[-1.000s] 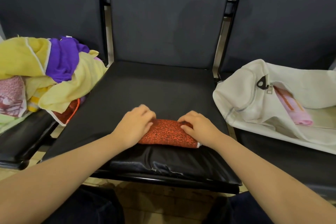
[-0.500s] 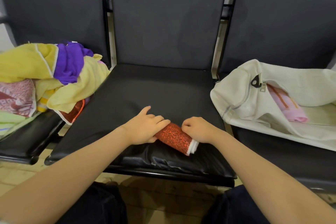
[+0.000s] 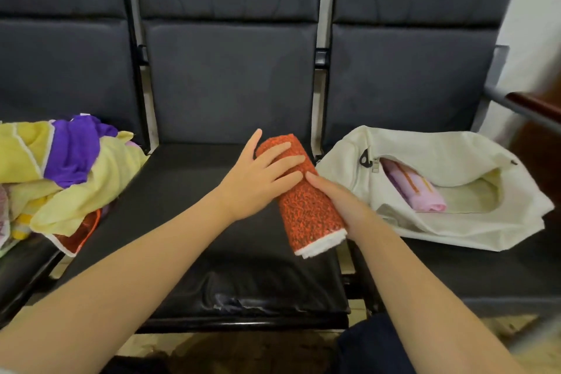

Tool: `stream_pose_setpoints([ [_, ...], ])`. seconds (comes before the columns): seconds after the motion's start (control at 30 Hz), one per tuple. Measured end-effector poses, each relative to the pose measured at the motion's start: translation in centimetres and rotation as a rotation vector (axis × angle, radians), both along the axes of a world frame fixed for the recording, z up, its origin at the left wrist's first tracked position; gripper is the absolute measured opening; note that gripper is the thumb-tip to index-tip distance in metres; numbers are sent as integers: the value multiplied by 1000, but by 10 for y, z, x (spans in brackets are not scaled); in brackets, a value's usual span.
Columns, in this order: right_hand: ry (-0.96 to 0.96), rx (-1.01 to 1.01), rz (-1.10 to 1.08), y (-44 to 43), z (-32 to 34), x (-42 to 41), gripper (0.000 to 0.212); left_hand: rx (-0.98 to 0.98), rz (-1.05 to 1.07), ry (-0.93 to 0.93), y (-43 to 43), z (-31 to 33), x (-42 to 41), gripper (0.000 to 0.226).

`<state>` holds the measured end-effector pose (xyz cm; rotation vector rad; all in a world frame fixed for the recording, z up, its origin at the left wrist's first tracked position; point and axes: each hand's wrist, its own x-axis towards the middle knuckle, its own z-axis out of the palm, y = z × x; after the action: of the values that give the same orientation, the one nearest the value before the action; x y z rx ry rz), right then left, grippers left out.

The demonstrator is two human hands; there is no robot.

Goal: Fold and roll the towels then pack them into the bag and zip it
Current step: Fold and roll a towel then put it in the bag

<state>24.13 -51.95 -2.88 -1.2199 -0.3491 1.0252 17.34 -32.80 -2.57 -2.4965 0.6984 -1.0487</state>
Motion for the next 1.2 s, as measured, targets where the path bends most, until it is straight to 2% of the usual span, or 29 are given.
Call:
stream_pose_setpoints([
  [0.07,-49,-40,-61,-11,9,11,63,-28,16,29,-14,6,14,30],
  [0.1,-46,-41,-100,-19,13,17,59,-55,29,42,-23,10,22,32],
  [0.17,-132,-63,-187,-39,26,27,30,-127,73,59,-48,18,36,41],
  [0.23,-156,-20,-313,-71,36,45,22,-232,116,87,-73,27,52,45],
  [0.33,-148,55,-422,-124,48,74,30,-392,152,144,-107,38,77,38],
  [0.4,-232,21,-423,-161,54,97,60,-373,173,186,-130,45,94,30],
  [0.43,-266,-29,-385,-179,59,103,74,-325,188,226,-143,48,104,25],
  [0.47,-294,-89,-326,-196,60,110,76,-256,224,291,-155,50,113,24],
  [0.53,-359,-299,-162,-224,60,123,65,-93,289,411,-177,52,132,31],
  [0.63,-433,-589,47,-241,56,140,65,254,334,531,-199,41,167,37],
  [0.73,-446,-668,168,-239,44,161,64,553,420,527,-211,29,199,42],
  [0.8,-427,-666,176,-236,33,173,67,586,504,481,-214,31,217,44],
  [0.87,-429,-648,152,-230,29,180,62,421,532,436,-215,38,232,39],
  [0.97,-480,-538,13,-219,32,191,50,-28,481,403,-209,50,244,30],
  [1.03,-469,-484,-69,-209,32,201,50,-213,484,352,-204,56,245,34],
  [1.13,-565,-492,-216,-194,30,221,54,-368,495,330,-196,62,248,52],
  [1.2,-670,-478,-388,-191,28,236,57,-366,502,341,-192,61,248,60],
])
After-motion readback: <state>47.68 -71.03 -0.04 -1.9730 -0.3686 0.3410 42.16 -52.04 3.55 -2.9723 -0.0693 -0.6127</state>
